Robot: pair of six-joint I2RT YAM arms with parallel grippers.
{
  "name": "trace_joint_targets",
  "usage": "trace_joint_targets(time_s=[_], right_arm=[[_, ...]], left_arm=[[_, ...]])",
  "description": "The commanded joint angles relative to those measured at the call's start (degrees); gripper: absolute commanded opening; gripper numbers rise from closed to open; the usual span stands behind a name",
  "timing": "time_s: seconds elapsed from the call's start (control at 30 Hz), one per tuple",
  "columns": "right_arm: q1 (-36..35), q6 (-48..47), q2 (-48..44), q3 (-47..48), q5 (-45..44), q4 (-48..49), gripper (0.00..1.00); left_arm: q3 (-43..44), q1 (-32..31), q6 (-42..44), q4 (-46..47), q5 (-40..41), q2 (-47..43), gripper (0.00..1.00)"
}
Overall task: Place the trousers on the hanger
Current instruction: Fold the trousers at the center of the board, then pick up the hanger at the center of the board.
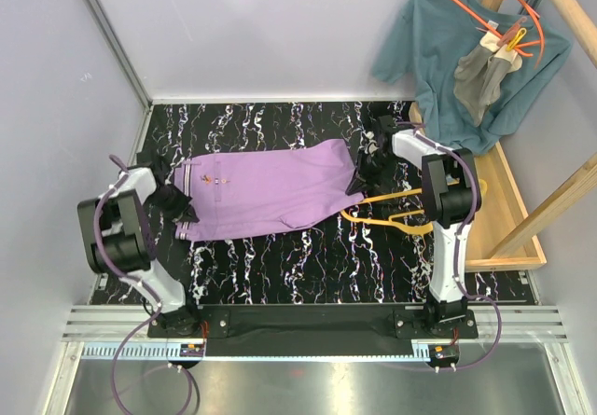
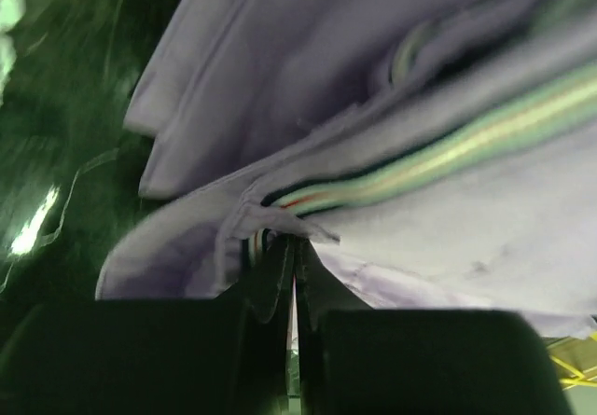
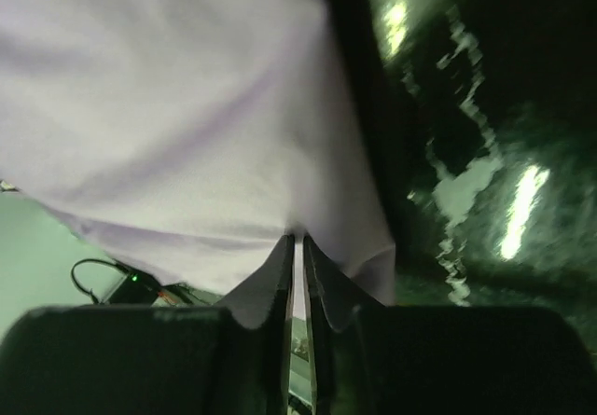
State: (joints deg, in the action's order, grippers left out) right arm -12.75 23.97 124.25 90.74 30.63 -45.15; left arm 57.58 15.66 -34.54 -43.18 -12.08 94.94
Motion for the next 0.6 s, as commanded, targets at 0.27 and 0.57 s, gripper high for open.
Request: trace_joint_targets(time_s=[0.27, 0.57], right_arm=[[-0.3, -2.2, -4.7, 15.1, -18.2, -12.6, 0.44], [3.0, 8.8, -13.2, 11.0, -32.3, -20.8, 1.00]], left_arm=[[2.6, 0.0, 2.6, 2.5, 2.6, -2.4, 0.20], [3.5, -3.1, 2.6, 1.7, 2.6, -14.4, 0.46]])
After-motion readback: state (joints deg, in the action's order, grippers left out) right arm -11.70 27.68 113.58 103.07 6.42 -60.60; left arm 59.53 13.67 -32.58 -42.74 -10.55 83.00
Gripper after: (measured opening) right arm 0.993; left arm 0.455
